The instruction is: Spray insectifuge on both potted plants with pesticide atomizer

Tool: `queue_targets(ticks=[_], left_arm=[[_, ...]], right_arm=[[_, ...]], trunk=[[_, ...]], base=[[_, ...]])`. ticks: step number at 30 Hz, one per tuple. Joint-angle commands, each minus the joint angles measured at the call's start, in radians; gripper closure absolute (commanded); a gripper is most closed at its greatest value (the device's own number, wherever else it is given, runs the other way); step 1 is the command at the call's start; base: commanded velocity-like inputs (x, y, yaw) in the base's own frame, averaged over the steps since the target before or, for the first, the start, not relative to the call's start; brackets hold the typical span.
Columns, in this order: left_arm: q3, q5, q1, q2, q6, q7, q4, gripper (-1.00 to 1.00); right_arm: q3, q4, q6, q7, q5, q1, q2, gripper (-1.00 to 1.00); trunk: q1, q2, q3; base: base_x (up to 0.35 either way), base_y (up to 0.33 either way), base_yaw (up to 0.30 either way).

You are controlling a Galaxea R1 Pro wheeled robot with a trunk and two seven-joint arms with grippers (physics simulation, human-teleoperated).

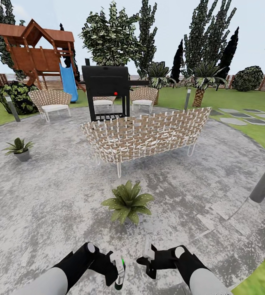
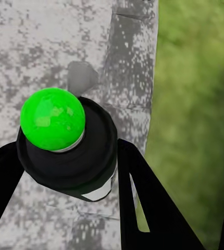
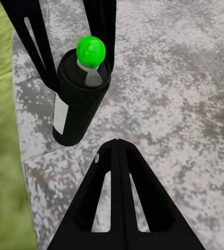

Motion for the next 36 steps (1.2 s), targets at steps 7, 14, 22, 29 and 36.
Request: queue_targets(ticks=[7, 14, 22, 29, 36], left_arm=[[0.000, -0.001, 0.001, -0.020, 0.005, -0.005, -0.001, 1.00], [0.000, 0.000, 0.003, -0.048, 0.006, 0.000, 0.000, 1.00], [0.002, 0.002, 0.003, -0.052, 0.007, 0.026, -0.001, 1.00], [0.002, 0.003, 0.007, -0.064, 0.005, 0.039, -0.001, 1.00], [0.003, 0.006, 0.007, -0.065, 0.002, 0.047, -0.001, 1.00]], right_arm=[[-0.008, 0.006, -0.003, 0.004, 0.005, -0.009, 0.001, 1.00], [-0.008, 0.018, -0.003, 0.004, 0.005, -0.023, 0.001, 1.00], [-0.008, 0.051, -0.003, 0.004, 0.004, -0.048, 0.001, 1.00], [-0.008, 0.070, -0.003, 0.004, 0.003, -0.053, 0.001, 1.00], [-0.008, 0.072, -0.004, 0.004, 0.003, -0.054, 0.001, 1.00]], trunk=[[0.000, 0.000, -0.001], [0.000, 0.000, -0.001], [0.000, 0.000, -0.001], [0.000, 0.000, -0.001], [0.000, 0.000, -0.001]], base=[[0.000, 0.000, 0.000], [0.000, 0.000, 0.000], [0.000, 0.000, 0.000], [0.000, 0.000, 0.000], [0.000, 0.000, 0.000]])
